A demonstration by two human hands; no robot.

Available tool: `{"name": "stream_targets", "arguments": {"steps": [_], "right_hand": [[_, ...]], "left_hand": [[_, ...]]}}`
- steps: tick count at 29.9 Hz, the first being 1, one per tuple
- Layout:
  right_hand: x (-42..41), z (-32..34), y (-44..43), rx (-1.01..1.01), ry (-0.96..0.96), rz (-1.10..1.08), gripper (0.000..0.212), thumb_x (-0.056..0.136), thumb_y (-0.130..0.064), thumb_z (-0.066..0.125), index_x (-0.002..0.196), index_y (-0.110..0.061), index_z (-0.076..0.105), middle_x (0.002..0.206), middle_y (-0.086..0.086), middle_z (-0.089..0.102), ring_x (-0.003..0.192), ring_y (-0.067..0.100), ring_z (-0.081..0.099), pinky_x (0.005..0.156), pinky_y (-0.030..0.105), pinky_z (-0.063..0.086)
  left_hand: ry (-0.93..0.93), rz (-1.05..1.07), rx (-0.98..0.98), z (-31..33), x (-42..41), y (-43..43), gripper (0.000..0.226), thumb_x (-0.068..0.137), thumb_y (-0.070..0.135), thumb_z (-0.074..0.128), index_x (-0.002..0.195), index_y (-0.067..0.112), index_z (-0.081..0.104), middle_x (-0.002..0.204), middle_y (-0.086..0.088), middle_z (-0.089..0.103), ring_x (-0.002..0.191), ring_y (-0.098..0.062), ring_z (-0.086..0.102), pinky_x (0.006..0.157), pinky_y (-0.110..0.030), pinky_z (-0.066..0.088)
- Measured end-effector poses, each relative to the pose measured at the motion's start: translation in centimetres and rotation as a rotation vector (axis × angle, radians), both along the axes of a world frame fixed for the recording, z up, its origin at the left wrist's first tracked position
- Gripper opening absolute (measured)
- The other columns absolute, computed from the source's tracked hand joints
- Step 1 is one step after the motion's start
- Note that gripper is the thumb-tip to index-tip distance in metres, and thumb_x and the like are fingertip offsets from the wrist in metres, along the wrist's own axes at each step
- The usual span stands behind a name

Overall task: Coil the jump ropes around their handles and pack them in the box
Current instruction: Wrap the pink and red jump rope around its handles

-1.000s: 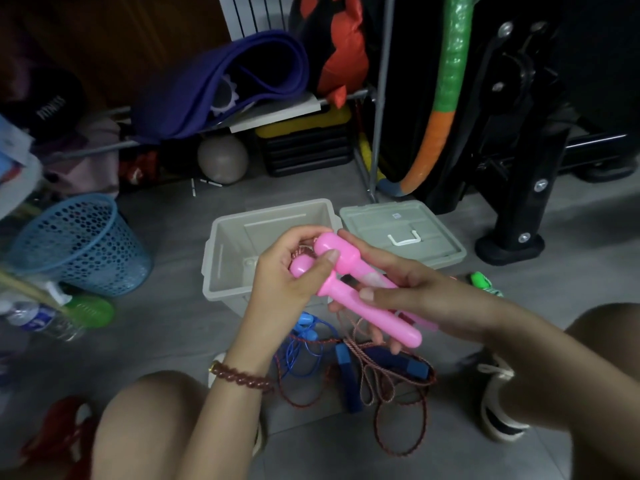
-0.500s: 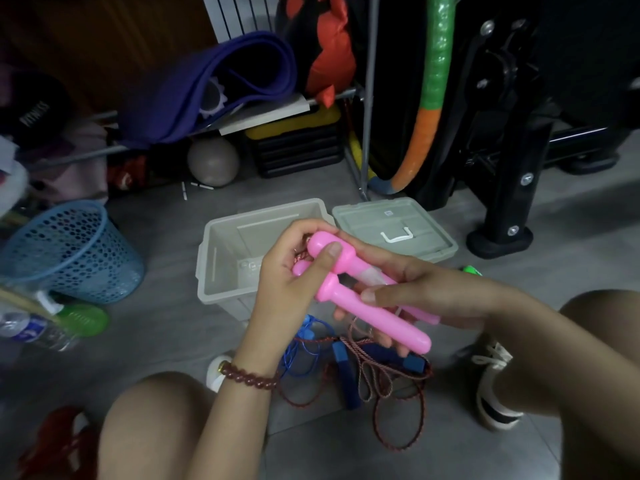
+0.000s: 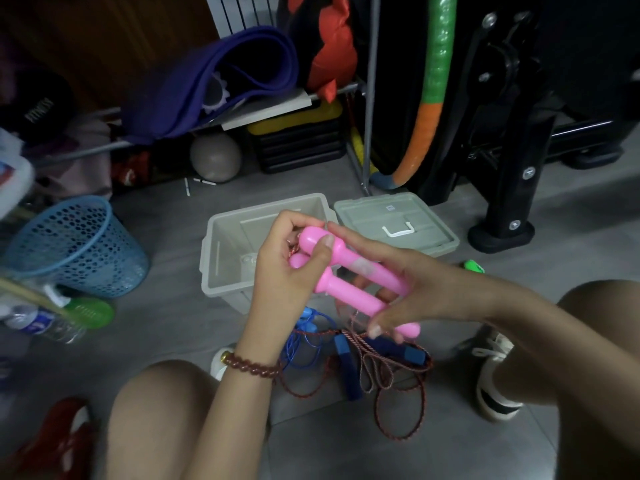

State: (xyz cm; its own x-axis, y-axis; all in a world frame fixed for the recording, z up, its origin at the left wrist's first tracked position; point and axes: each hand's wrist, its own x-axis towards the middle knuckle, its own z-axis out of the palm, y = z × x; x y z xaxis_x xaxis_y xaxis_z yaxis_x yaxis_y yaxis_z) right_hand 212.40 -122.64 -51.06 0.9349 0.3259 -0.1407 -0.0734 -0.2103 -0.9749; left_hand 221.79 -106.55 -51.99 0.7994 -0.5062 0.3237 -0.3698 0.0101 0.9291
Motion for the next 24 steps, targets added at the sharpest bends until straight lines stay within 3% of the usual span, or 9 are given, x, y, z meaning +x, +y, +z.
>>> {"name": "stream_targets", "arguments": {"steps": [4,6,8,10,12,15,20,22,24], "right_hand": [[0.2,0.0,0.1,-0.230,-0.076,-0.082,0.094,0.085,0.001,0.064,0.144,-0.050,0.011,0.116,-0.009,0.062,0.062,0.014,0.054,0.060,0.035,0.053],[0.4,0.0,0.1,-0.227,-0.072,-0.086,0.088,0.089,0.000,0.059,0.145,-0.048,0.010,0.110,-0.021,0.061,0.061,0.008,0.047,0.058,0.029,0.049],[0.4,-0.1,-0.2,-0.207,-0.054,-0.078,0.085,0.090,0.000,0.057,0.146,-0.044,0.009,0.088,-0.036,0.060,0.060,0.006,0.045,0.057,0.025,0.046],[0.3,-0.1,-0.4,-0.166,-0.063,-0.081,0.084,0.090,0.002,0.056,0.146,-0.041,0.011,0.085,-0.038,0.059,0.059,0.003,0.046,0.056,0.024,0.046],[0.2,0.2,-0.6,-0.090,-0.078,-0.096,0.083,0.090,0.005,0.055,0.146,-0.039,0.012,0.094,-0.031,0.063,0.062,0.001,0.051,0.056,0.024,0.045],[0.1,0.7,-1.1,0.088,-0.072,-0.120,0.080,0.091,0.001,0.053,0.147,-0.041,0.014,0.110,0.006,0.068,0.067,0.009,0.050,0.057,0.025,0.043],[0.0,0.6,-1.1,0.381,-0.060,-0.122,0.079,0.090,0.002,0.051,0.146,-0.043,0.019,0.108,0.013,0.064,0.068,0.015,0.045,0.054,0.023,0.040],[0.2,0.5,-0.9,0.335,-0.097,-0.191,0.079,0.090,0.007,0.050,0.147,-0.038,0.021,0.099,0.005,0.062,0.065,0.015,0.045,0.051,0.021,0.039],[0.5,0.3,-1.1,0.151,-0.164,-0.328,0.080,0.089,0.010,0.052,0.147,-0.036,0.020,0.094,-0.007,0.061,0.059,0.008,0.048,0.047,0.019,0.040]], "left_hand": [[-0.024,0.034,0.053,-0.4,0.3,-0.4,0.020,0.084,0.004,0.061,0.088,0.022,0.053,0.083,0.011,0.058,0.073,0.004,0.057,0.062,-0.010,0.045],[-0.033,0.047,0.061,-0.5,0.4,-0.4,0.019,0.084,0.005,0.061,0.088,0.022,0.053,0.085,0.010,0.058,0.074,0.004,0.057,0.062,-0.009,0.044],[-0.052,0.037,0.056,-0.4,0.3,-0.3,0.016,0.086,0.007,0.059,0.090,0.021,0.054,0.086,0.010,0.059,0.075,0.005,0.057,0.063,-0.009,0.044],[-0.033,0.033,0.023,-0.3,0.1,-0.4,0.010,0.092,0.011,0.053,0.096,0.019,0.057,0.089,0.015,0.063,0.079,0.007,0.057,0.065,-0.008,0.044],[0.060,0.045,-0.056,-0.3,0.6,-0.5,0.023,0.093,0.028,0.046,0.109,0.015,0.057,0.096,0.027,0.063,0.085,0.009,0.057,0.070,-0.010,0.044],[0.261,0.019,-0.207,-0.6,1.8,-0.2,0.046,0.085,0.053,0.035,0.110,0.025,0.062,0.104,0.014,0.066,0.093,-0.006,0.055,0.080,-0.023,0.042],[0.297,0.150,0.158,-0.8,-0.1,-1.4,0.034,0.101,0.035,0.028,0.111,0.017,0.055,0.112,0.004,0.056,0.115,-0.014,0.050,0.087,-0.019,0.038],[0.299,-0.032,0.185,-1.6,-1.0,-2.3,0.036,0.100,0.034,0.031,0.110,0.011,0.057,0.108,-0.003,0.063,0.104,-0.017,0.059,0.087,-0.023,0.045],[0.314,-0.128,0.224,-2.3,-2.2,-3.0,0.030,0.101,0.027,0.030,0.092,0.012,0.054,0.077,-0.004,0.060,0.072,-0.019,0.059,0.074,-0.035,0.047]]}}
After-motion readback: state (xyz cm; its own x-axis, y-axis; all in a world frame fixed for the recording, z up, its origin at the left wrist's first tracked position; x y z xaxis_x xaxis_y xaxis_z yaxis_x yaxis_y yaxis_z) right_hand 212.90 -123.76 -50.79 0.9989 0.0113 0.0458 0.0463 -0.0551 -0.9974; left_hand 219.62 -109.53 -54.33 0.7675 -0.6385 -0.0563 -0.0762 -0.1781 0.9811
